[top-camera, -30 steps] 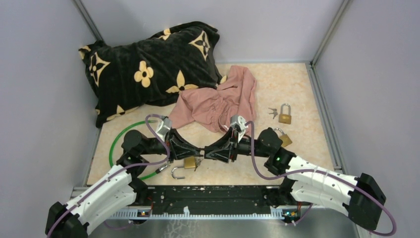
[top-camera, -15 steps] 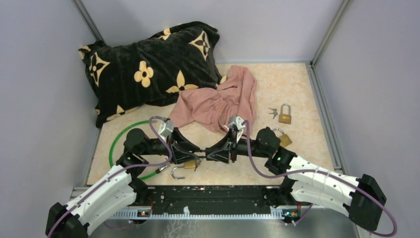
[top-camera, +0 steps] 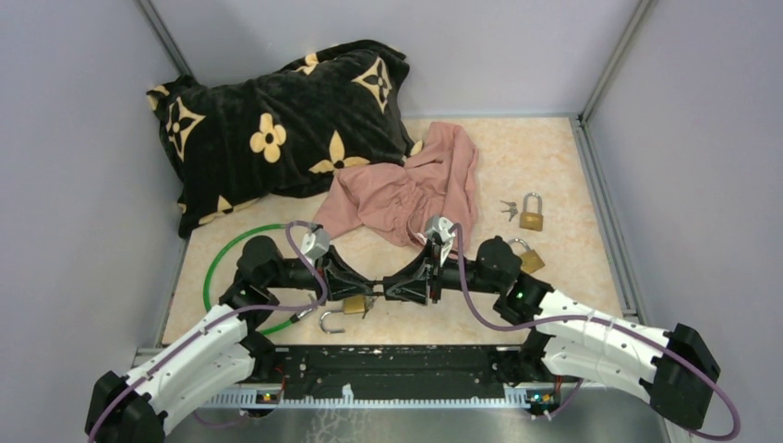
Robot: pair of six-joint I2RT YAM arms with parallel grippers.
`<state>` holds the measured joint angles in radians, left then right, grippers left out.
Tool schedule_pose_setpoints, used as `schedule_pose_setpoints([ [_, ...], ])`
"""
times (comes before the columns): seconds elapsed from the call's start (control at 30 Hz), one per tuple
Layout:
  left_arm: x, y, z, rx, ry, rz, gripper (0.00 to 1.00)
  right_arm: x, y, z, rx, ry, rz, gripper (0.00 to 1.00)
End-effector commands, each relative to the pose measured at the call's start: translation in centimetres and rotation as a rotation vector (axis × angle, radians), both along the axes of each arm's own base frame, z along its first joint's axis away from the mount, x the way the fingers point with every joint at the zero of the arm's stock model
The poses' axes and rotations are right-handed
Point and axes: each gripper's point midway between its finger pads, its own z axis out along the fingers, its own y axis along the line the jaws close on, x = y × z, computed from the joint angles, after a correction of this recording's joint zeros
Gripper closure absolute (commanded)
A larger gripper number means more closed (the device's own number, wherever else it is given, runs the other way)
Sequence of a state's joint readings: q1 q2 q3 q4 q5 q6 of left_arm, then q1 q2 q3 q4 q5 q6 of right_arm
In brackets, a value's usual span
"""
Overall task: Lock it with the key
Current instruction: Lock the lock.
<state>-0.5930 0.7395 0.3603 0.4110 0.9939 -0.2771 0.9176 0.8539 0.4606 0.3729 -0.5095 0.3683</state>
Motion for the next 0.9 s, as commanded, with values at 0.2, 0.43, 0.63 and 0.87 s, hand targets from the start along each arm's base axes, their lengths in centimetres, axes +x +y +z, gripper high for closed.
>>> schedule_pose_setpoints([
  [0.2,0.3,-0.4,3.9,-0.082,-0.111,0.010,1.00,0.0,0.4,6.7,0.142,-0.099,0.023,0.83],
  [0.43,0.7,-0.3,6.8,-0.197,-0.062,0.063,1.00,-0.1,-0.8,5.4,0.139,-0.092,-0.026,0.02],
  [0.63,0.2,-0.3,6.1,-0.174,-0.063,0.030,1.00,0.4,-1.4,4.6,0.144,-0.097,-0.078,0.09],
  [0.87,-0.1,-0.3,6.3,-0.172,-0.079,0.013,1.00,0.6,0.3,4.9,0.110,-0.101,-0.013,0.43],
])
